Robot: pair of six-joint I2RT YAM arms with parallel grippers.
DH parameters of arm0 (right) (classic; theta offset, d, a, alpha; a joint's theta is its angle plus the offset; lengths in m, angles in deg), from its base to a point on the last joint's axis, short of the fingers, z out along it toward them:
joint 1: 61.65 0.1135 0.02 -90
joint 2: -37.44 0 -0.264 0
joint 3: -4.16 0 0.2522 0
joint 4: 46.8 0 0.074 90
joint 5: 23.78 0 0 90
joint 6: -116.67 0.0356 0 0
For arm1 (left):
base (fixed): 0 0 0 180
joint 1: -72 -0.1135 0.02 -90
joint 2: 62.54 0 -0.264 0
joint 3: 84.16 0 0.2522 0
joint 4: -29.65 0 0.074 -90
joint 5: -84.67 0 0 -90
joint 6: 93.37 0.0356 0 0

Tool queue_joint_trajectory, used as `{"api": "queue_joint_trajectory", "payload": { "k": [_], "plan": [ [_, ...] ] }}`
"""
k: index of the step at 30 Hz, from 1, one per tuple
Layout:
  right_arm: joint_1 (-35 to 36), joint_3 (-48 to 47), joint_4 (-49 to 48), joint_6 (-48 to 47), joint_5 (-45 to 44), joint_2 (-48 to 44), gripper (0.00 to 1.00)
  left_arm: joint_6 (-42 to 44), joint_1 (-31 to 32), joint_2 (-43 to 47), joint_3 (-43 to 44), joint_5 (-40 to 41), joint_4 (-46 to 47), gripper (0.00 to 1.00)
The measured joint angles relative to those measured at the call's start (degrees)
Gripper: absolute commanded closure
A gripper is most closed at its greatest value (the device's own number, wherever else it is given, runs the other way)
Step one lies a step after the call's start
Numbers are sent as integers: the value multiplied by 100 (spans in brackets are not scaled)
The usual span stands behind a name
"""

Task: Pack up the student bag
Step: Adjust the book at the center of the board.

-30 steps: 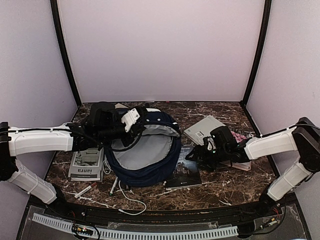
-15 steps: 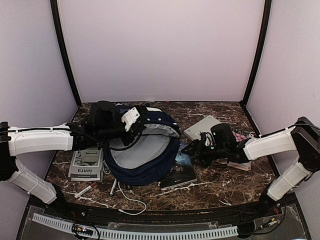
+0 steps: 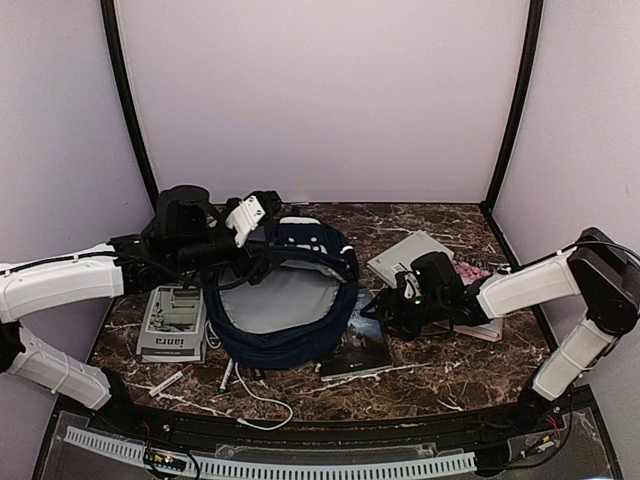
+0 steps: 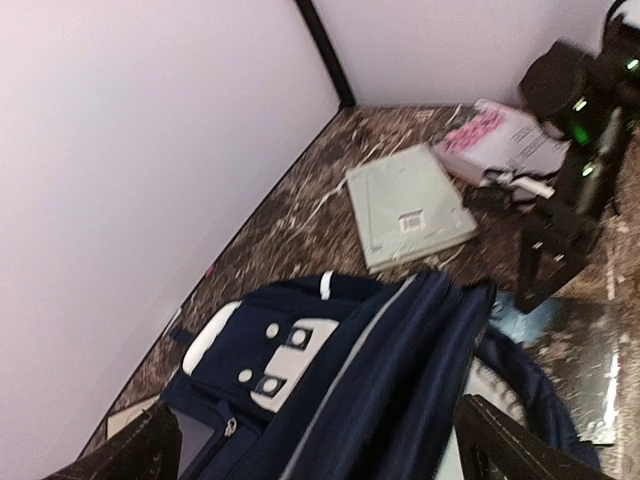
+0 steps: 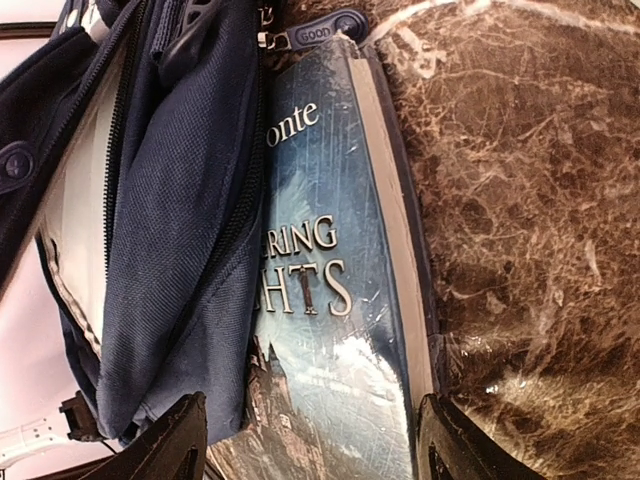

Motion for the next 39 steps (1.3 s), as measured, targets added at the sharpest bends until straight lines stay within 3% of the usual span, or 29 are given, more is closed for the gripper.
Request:
{"api": "queue_joint_trajectory", "payload": {
  "k": [3,5,7,8,11,17,21,26,31,39],
  "plan": [
    [4,-20,72,-131,-24,4,27,20,98,640,-39,-566,-83,4],
    [11,-81,219,-258,-83,13,27,92,354,1032,-33,-732,-258,12],
    [15,-175,339,-393,-146,85,27,177,793,1213,-26,-881,-605,25],
    [17,-214,389,-459,-184,133,27,195,1082,1235,-26,-994,-841,37],
    [20,-256,468,-601,-262,212,27,61,1749,1045,-175,-1416,-1379,56],
    [37,-295,568,-820,-374,216,28,57,2544,-96,-647,-1228,-2037,68],
    [83,-345,691,-986,-442,212,26,387,2820,-957,-632,-450,-2015,75],
    [188,-378,887,-1121,-466,151,23,955,2957,-1897,-535,525,-1998,71],
    [216,-295,1027,-1095,-341,0,21,1504,2957,-2194,-535,1027,-1788,74],
    [214,-271,1047,-1080,-258,-11,21,2074,2688,-2693,-656,1628,-162,73]
  ]
}}
